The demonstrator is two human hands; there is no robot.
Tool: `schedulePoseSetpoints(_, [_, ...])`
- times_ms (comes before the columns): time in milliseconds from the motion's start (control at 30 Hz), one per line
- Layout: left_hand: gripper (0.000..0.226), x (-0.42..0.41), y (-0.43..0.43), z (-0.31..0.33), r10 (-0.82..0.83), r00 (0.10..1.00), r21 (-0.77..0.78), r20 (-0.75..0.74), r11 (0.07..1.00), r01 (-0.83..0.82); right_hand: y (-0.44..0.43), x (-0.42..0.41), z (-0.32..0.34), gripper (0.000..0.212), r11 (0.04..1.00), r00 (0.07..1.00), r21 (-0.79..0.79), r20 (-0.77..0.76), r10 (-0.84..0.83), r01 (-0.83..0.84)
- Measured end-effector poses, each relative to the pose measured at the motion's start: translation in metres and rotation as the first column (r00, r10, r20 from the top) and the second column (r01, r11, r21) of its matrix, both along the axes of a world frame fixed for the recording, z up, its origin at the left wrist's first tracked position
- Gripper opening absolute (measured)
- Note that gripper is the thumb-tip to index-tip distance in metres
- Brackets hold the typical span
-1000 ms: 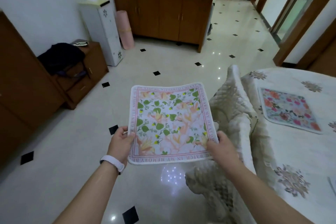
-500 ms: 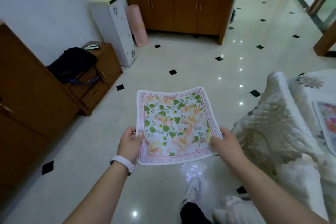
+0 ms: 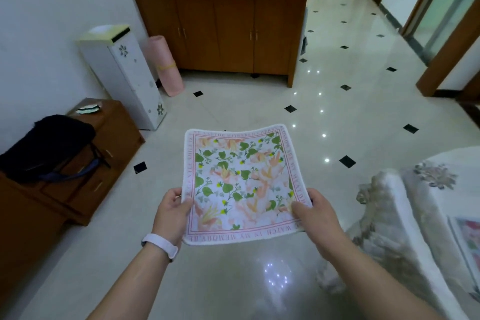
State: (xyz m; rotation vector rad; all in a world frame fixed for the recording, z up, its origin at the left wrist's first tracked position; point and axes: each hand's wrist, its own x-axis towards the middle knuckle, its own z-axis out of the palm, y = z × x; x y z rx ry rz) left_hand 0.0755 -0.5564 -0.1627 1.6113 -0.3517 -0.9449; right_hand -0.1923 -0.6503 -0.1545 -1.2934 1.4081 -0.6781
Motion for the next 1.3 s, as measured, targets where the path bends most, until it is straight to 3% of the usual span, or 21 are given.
schedulePoseSetpoints(367, [0.017, 0.04, -0.248, -0.039, -0.211, 0.977, 0.012, -0.023, 0.977, 0.211, -0.182, 0.032, -0.038, 0.015, 0.964, 0.956, -0.007, -0.125, -0.266, 0.267])
schedulePoseSetpoints(667, [0.019, 0.077, -0.483, -0.025, -0.442, 0.896, -0.003, -0.049, 0.897, 0.442, -0.347, 0.068, -0.018, 0.015, 0.842, 0.84, -0.018, -0.062, -0.54, 0.54])
schedulePoseSetpoints(1100, [0.017, -0.023, -0.722, -0.029, -0.697, 0.716, 0.015, 0.046, 0.717, 0.697, -0.506, -0.009, -0.036, 0.015, 0.647, 0.647, -0.003, -0.041, -0.762, 0.762])
schedulePoseSetpoints(1300, [0.015, -0.091, -0.817, -0.037, -0.698, 0.714, 0.051, 0.057, 0.716, 0.696, -0.609, -0.068, -0.058, 0.014, 0.613, 0.614, 0.037, -0.034, -0.788, 0.789])
